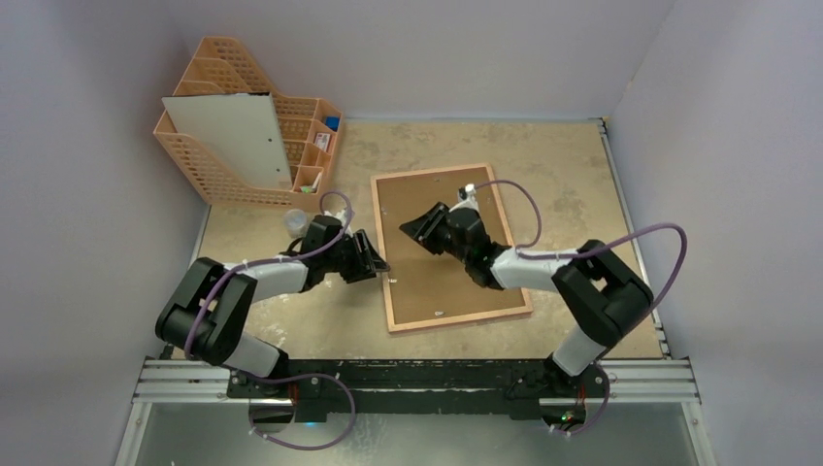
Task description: Put the photo into the frame
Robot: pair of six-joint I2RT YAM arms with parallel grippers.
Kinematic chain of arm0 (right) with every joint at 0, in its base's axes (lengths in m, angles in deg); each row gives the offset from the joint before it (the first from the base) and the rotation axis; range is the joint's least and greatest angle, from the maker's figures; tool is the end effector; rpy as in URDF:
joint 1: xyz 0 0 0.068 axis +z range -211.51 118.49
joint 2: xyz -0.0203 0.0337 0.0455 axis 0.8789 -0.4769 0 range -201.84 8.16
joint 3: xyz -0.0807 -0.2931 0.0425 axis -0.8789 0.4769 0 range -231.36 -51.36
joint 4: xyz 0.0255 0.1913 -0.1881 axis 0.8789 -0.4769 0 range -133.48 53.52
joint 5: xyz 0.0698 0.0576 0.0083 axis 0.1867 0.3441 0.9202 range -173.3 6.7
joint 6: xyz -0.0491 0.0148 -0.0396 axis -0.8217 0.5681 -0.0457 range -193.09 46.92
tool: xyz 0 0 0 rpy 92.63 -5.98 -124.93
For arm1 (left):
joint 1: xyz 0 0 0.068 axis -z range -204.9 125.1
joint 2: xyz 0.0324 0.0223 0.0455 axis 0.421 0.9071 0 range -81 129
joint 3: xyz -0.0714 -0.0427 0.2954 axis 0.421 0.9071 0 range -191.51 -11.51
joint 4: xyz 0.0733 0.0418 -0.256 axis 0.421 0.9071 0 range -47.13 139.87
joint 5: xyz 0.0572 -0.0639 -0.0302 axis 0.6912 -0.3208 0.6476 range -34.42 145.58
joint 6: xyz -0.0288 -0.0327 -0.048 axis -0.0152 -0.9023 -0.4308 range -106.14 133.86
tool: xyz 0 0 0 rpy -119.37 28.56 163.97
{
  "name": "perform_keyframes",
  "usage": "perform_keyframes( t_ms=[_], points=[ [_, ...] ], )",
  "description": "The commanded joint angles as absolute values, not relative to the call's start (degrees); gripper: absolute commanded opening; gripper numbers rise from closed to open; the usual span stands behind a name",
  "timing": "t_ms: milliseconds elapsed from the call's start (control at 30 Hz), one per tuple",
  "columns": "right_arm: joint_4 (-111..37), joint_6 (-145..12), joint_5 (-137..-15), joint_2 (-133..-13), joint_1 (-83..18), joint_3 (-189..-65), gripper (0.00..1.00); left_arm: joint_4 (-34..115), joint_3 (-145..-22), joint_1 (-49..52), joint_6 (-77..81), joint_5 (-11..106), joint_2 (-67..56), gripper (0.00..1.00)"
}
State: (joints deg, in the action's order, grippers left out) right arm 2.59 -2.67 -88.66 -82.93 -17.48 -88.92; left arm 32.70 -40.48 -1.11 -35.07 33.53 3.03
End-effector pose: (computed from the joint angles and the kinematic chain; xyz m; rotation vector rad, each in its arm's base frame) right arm 0.2513 0.2364 0.2133 0.5357 1.9629 1.2731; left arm 0.2385 -0.1260 0.1521 -0.3518 2.5198 -1.0223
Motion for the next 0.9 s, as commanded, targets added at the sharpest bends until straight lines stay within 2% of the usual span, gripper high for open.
perform_keyframes(
  t_ms=[0, 200, 400, 533, 867],
  points=[
    [-2.77, -14.1, -81.31, -90.52, -23.52, -99.93, 0.41, 34.0, -45.03, -1.72, -33.74, 37.31, 6.69, 0.48],
    [-7.69, -20.7, -77.39, -101.72, -26.09, -114.01, 0.41, 34.9, -49.73, -3.67, -33.07, 38.36, 12.66, 0.46],
    [-11.1, -25.71, -75.37, -110.99, -26.78, -124.57, 0.41, 32.42, -50.21, -3.88, -33.98, 37.74, 16.4, 0.31],
    [-11.67, -28.66, -75.29, -114.39, -27.41, -128.03, 0.4, 31.85, -50.47, -3.89, -34.01, 37.56, 18.31, 0.22],
    [-13.26, -35.15, -71.74, -120.86, -27.85, -134.97, 0.38, 32.4, -50.73, -3.89, -33.88, 37.69, 19.41, 0.15]
  ],
)
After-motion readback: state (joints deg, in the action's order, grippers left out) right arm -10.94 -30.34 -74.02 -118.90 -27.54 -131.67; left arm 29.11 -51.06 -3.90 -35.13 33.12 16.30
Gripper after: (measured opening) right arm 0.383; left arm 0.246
